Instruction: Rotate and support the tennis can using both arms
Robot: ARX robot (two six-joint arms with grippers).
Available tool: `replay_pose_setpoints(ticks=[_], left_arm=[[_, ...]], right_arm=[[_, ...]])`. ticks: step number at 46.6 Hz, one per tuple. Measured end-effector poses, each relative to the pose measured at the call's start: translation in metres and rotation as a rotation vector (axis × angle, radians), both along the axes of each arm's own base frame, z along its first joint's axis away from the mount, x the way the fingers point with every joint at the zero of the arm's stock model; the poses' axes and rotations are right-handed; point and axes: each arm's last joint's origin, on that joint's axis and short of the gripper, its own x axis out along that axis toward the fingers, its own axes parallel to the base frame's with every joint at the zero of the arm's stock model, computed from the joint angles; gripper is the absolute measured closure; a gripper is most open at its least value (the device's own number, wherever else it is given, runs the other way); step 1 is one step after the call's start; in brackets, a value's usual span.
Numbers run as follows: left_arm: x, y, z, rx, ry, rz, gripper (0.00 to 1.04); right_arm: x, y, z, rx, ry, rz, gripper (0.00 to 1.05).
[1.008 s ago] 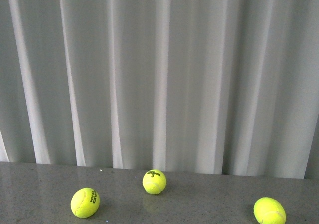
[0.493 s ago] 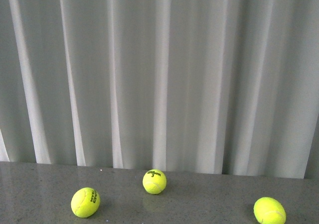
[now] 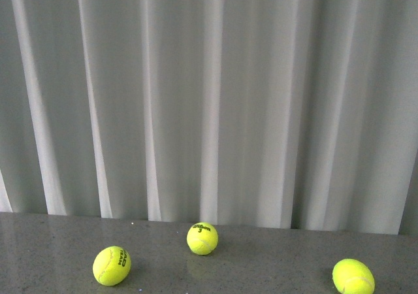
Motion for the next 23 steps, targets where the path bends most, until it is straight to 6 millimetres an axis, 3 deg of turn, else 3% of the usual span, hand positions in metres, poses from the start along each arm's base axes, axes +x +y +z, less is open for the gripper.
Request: replay_pose_setpoints(ticks=[23], left_arm=[[0.0, 0.0, 0.0, 0.0, 0.0, 0.0, 0.07]], right_arm=[[0.0, 0.0, 0.0, 0.0, 0.0, 0.0, 0.07]])
